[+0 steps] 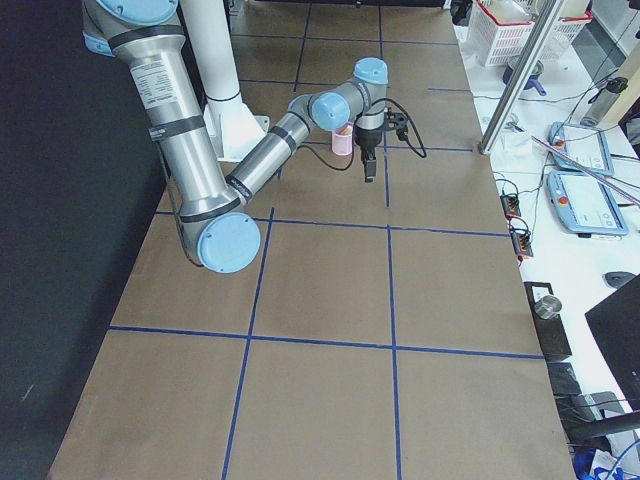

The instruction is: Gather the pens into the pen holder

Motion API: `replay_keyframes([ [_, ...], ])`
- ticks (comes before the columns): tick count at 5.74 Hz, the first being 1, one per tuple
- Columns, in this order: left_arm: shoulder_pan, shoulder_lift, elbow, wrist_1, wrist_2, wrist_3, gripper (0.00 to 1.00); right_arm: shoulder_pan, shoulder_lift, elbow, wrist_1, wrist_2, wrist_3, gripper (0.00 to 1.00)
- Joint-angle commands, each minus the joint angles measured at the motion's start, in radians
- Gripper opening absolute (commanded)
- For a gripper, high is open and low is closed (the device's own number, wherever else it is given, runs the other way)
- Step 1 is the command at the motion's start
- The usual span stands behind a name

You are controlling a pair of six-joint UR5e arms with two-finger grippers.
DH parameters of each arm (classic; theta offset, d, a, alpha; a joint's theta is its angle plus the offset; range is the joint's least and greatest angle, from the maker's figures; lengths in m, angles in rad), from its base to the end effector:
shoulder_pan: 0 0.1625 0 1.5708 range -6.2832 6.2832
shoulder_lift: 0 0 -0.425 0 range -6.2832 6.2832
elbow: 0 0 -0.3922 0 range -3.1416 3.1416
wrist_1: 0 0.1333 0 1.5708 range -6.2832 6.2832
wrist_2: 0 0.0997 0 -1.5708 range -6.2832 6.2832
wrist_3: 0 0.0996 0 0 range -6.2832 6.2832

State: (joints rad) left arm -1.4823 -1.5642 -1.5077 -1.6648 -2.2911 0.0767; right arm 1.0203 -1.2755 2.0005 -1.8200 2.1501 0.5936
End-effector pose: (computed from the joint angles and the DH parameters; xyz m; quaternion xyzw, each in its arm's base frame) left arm -0.0240 -0.4940 0.6872 0.0093 0.3524 0.0815 0.9322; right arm -0.2175 -0.5049 0.3374 0.0396 -0.3556 -0.0472 0.9326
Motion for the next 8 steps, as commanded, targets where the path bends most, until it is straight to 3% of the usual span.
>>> replay_keyframes([
  [1,0.000,-0.005,0.009,0.002,-0.002,-0.001,1.00,0.221,-0.123,-0.083,-0.002,0.132,-0.294,1.00],
  [2,0.000,-0.016,0.017,0.008,-0.002,-0.001,1.00,0.298,-0.164,-0.142,0.004,0.142,-0.404,1.00],
  [4,0.002,-0.022,0.023,0.008,-0.002,-0.001,1.00,0.490,-0.171,-0.389,0.008,0.148,-0.788,1.00],
  [5,0.000,-0.022,0.021,0.008,-0.002,-0.003,1.00,0.521,-0.191,-0.402,0.008,0.151,-0.804,1.00],
  [7,0.000,-0.026,0.023,0.033,-0.002,-0.003,1.00,0.552,-0.321,-0.411,0.161,0.151,-0.824,1.00],
  [8,0.000,-0.025,0.023,0.033,-0.002,-0.003,1.00,0.578,-0.323,-0.448,0.168,0.155,-0.833,1.00],
])
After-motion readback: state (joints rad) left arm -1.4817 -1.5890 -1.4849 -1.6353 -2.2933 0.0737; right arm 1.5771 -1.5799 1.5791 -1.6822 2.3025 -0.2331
